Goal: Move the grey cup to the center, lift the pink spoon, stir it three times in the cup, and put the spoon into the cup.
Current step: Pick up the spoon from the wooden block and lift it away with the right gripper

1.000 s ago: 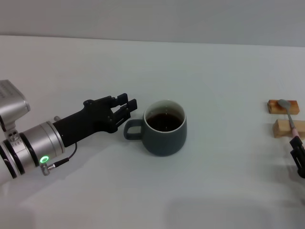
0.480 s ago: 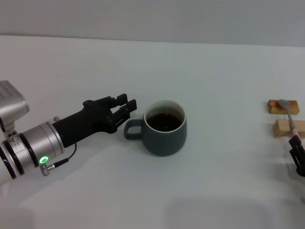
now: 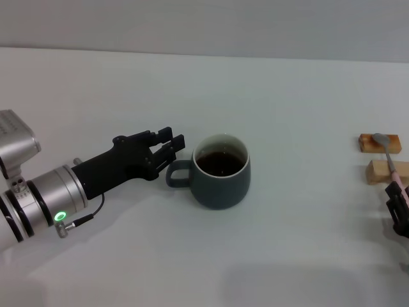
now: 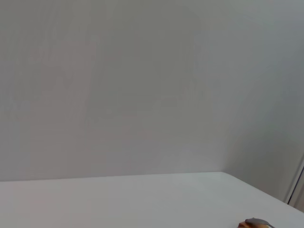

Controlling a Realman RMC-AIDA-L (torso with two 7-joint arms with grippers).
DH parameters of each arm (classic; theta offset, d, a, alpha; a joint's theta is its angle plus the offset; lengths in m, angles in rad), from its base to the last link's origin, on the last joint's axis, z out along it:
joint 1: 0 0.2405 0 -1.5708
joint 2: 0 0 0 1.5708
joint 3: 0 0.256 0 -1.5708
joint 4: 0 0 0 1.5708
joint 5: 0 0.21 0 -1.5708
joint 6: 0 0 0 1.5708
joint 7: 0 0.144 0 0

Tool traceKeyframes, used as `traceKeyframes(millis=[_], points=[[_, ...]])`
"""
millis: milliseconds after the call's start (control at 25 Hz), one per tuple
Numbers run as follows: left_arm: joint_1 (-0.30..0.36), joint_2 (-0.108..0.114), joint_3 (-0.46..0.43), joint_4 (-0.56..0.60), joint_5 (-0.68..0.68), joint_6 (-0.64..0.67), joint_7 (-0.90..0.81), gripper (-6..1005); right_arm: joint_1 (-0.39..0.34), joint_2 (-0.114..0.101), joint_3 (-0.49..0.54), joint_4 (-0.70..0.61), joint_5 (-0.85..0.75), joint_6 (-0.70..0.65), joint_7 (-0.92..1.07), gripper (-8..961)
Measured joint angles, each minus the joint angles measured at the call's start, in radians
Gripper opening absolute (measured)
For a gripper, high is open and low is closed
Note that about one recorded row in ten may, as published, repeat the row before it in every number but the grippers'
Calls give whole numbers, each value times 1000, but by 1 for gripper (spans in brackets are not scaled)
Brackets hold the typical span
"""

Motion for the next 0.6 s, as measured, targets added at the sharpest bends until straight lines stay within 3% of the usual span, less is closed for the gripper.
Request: traceKeyframes(millis=[320, 600], points=[[1, -1, 0, 0, 0, 0, 0, 325, 1, 0, 1, 0, 0, 1, 0, 333], [1, -2, 0, 0, 0, 0, 0, 324, 0, 0, 7, 0, 0, 1, 0, 310]])
